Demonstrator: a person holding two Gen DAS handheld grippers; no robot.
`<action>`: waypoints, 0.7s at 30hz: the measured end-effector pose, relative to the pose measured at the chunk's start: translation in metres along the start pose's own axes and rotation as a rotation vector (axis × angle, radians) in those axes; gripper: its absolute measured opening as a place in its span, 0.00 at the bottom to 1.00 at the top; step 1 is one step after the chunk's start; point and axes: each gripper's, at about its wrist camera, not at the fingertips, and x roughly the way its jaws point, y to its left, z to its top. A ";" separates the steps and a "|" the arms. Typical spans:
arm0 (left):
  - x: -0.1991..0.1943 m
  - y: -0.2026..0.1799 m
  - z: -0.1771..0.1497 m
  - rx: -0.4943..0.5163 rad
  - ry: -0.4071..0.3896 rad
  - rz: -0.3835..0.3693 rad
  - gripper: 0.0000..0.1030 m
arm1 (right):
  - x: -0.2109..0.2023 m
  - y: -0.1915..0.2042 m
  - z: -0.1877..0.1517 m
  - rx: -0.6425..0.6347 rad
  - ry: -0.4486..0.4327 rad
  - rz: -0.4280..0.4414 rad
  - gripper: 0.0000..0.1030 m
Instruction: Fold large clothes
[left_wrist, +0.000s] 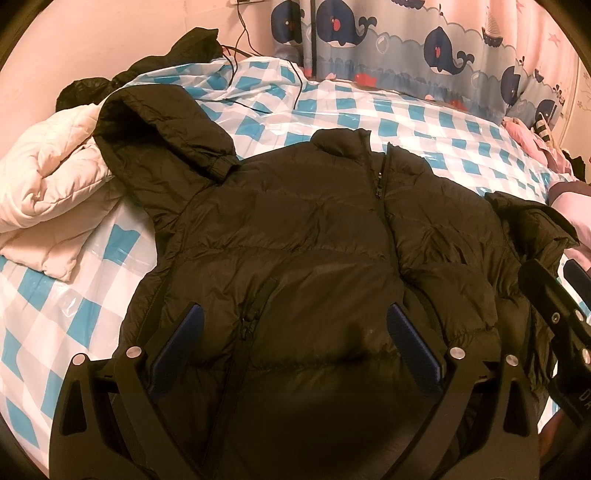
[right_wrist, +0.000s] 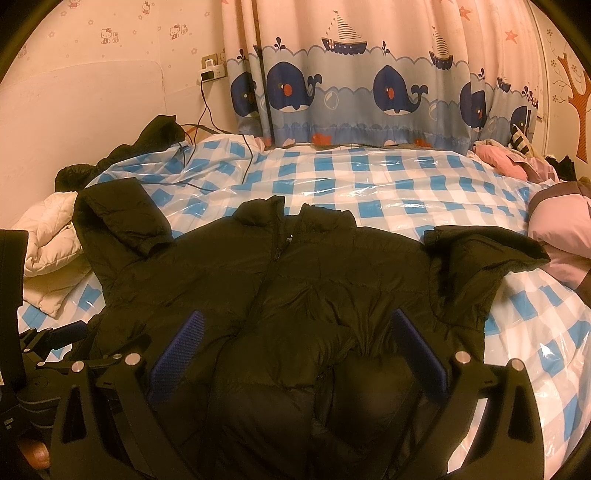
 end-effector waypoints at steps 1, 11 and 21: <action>0.000 0.000 0.000 0.000 0.000 0.000 0.92 | 0.000 0.000 0.000 0.000 0.000 0.000 0.95; 0.001 -0.002 -0.002 0.031 0.007 0.035 0.92 | 0.000 0.000 0.000 -0.001 0.003 0.001 0.95; -0.008 -0.003 0.001 0.056 0.039 0.039 0.92 | -0.003 0.001 -0.004 -0.013 0.008 -0.005 0.95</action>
